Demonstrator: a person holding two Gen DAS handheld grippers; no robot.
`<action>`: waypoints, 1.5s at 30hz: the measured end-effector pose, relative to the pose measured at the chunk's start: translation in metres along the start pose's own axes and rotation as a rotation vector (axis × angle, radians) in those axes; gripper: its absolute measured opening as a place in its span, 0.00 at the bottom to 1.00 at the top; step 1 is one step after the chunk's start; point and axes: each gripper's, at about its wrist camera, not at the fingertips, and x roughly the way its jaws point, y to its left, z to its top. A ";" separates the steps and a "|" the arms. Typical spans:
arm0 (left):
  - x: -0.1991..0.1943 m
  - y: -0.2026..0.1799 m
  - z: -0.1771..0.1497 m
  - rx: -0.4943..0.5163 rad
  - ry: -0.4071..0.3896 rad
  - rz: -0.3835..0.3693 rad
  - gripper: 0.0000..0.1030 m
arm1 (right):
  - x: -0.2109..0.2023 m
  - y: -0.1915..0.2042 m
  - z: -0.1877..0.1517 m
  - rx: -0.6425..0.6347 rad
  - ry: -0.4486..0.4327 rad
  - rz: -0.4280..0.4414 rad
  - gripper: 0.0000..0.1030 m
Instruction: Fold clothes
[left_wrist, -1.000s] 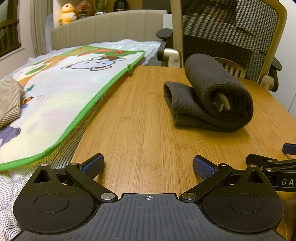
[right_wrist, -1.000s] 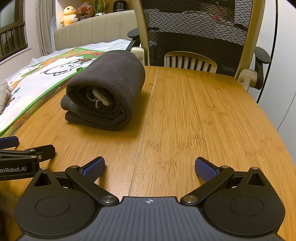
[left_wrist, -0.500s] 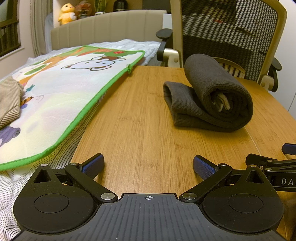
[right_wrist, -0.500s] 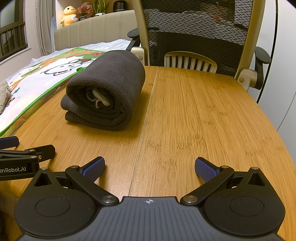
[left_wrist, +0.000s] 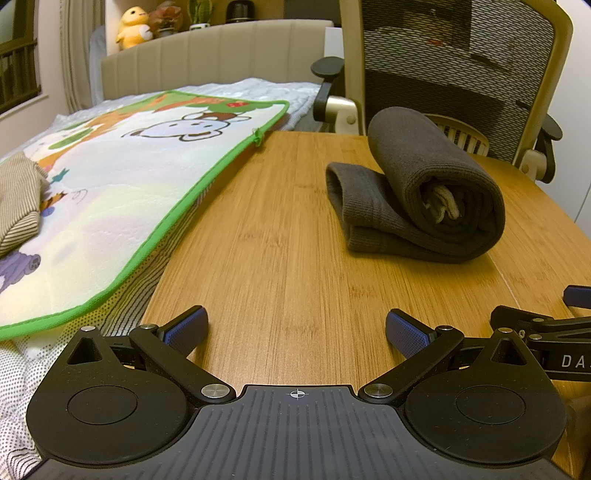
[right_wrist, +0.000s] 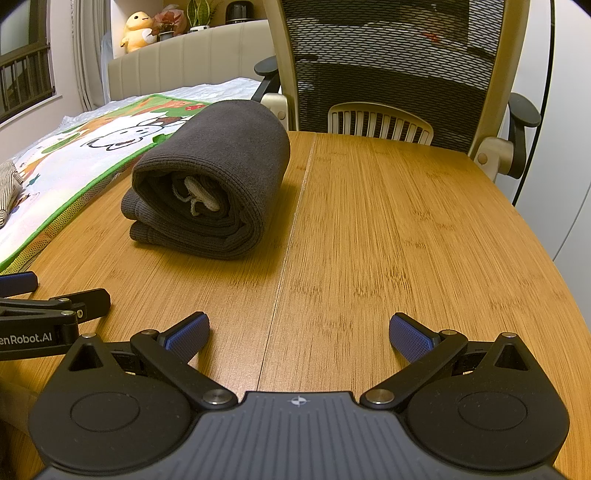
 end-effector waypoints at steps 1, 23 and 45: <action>0.000 0.000 0.000 0.001 0.000 0.001 1.00 | 0.000 0.000 0.000 0.000 0.000 0.000 1.00; 0.003 -0.001 0.002 0.022 0.010 0.002 1.00 | -0.001 0.000 0.000 0.001 0.000 -0.002 1.00; 0.003 -0.004 0.006 -0.001 0.024 0.023 1.00 | -0.003 -0.006 0.000 -0.048 0.002 0.074 1.00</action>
